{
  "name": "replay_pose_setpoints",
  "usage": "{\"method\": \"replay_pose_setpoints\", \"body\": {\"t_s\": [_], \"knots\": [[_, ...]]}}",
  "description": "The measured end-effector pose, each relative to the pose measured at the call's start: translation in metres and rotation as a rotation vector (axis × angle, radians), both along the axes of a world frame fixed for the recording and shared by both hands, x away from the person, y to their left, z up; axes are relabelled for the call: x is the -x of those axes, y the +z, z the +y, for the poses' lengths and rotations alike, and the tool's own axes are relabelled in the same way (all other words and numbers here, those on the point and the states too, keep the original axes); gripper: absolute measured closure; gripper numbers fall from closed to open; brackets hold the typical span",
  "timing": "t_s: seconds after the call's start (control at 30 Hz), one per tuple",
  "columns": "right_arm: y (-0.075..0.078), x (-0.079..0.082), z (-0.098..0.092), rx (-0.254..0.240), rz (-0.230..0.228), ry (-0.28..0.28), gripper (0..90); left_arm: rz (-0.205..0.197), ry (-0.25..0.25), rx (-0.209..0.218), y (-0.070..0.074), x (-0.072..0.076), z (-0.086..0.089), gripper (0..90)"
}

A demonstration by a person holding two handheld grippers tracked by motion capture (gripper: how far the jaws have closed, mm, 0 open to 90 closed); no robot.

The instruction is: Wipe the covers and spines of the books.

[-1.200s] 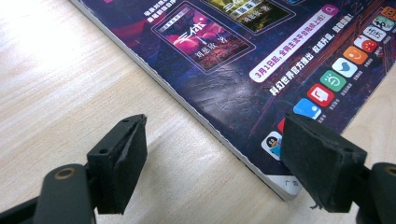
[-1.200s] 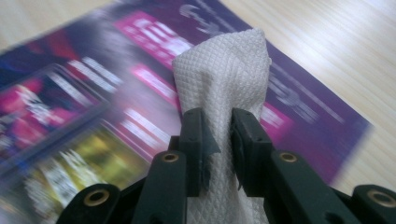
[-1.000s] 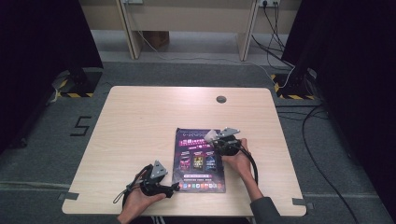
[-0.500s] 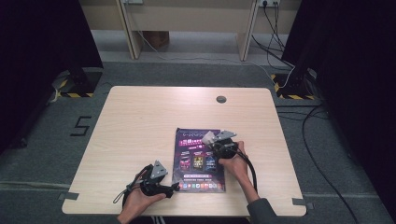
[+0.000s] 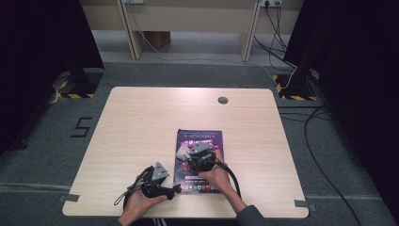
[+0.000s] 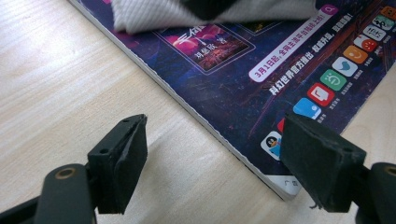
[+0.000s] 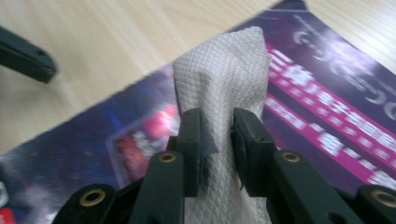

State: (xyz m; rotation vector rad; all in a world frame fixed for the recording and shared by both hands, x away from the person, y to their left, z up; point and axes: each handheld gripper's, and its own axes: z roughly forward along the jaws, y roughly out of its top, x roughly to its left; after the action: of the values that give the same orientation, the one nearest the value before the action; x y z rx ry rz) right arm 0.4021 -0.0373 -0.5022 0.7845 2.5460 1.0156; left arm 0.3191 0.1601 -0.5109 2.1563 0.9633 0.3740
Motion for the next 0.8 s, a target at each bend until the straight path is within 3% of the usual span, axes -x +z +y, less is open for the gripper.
{"method": "replay_pose_setpoints", "body": {"t_s": [0.27, 0.5, 0.6, 0.8], "knots": [[0.000, 0.005, 0.007, -0.002, 0.001, 0.027, 73.6, -0.007, -0.005, -0.006, 0.000, 0.001, 0.000, 22.7], [0.001, 0.002, -0.005, 0.016, -0.001, 0.012, 73.4, -0.004, -0.006, -0.001, 0.000, 0.001, 0.000, 22.6], [0.002, -0.001, -0.018, 0.026, -0.004, -0.025, 73.2, -0.008, -0.010, -0.006, 0.000, 0.002, 0.000, 22.7], [0.004, -0.014, -0.060, 0.041, -0.006, -0.172, 73.2, -0.004, -0.016, -0.004, 0.000, 0.002, 0.000, 22.6]]}}
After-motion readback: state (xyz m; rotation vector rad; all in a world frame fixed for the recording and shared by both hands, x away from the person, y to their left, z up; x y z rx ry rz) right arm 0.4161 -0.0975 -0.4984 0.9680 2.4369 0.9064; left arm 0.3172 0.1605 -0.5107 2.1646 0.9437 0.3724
